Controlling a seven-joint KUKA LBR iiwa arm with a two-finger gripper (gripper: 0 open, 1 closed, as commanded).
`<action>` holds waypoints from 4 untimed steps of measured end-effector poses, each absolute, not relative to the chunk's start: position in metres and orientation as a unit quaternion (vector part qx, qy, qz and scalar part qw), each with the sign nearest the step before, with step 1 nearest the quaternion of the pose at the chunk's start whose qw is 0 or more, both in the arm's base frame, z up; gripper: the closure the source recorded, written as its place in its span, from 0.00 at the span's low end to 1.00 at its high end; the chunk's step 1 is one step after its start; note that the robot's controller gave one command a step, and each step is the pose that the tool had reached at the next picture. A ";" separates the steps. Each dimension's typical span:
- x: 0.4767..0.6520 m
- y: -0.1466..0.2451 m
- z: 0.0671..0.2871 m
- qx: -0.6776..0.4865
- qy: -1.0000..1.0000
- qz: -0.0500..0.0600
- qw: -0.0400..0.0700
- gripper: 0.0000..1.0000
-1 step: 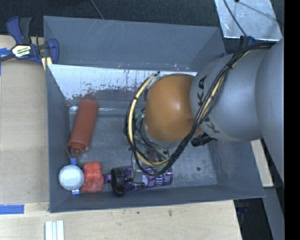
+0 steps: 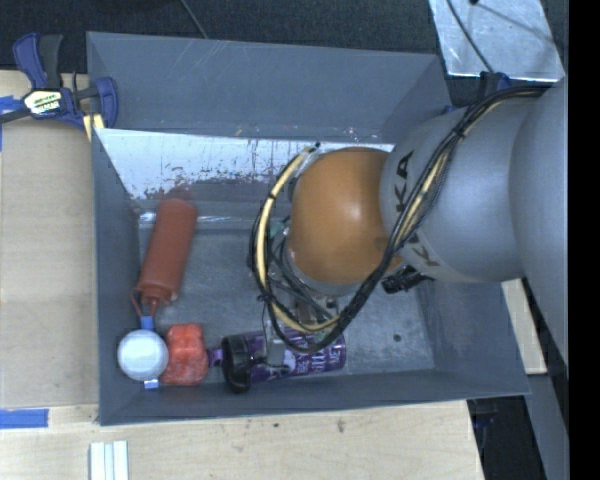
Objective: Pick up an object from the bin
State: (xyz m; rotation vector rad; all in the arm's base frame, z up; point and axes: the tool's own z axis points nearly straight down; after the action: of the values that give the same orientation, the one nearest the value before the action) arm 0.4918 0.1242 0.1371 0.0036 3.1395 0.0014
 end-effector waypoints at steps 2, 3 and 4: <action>0.486 0.109 0.093 -0.053 0.999 0.004 0.002 0.00; 0.508 0.106 0.091 -0.046 0.999 0.002 -0.004 0.00; 0.512 0.101 0.088 0.058 0.998 0.003 -0.003 0.00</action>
Offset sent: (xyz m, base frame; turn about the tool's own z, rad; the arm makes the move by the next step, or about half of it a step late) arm -0.0090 -0.0270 -0.0490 -0.1754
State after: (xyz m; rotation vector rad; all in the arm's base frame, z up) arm 0.5116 0.1006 0.0882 0.1836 3.1416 0.0085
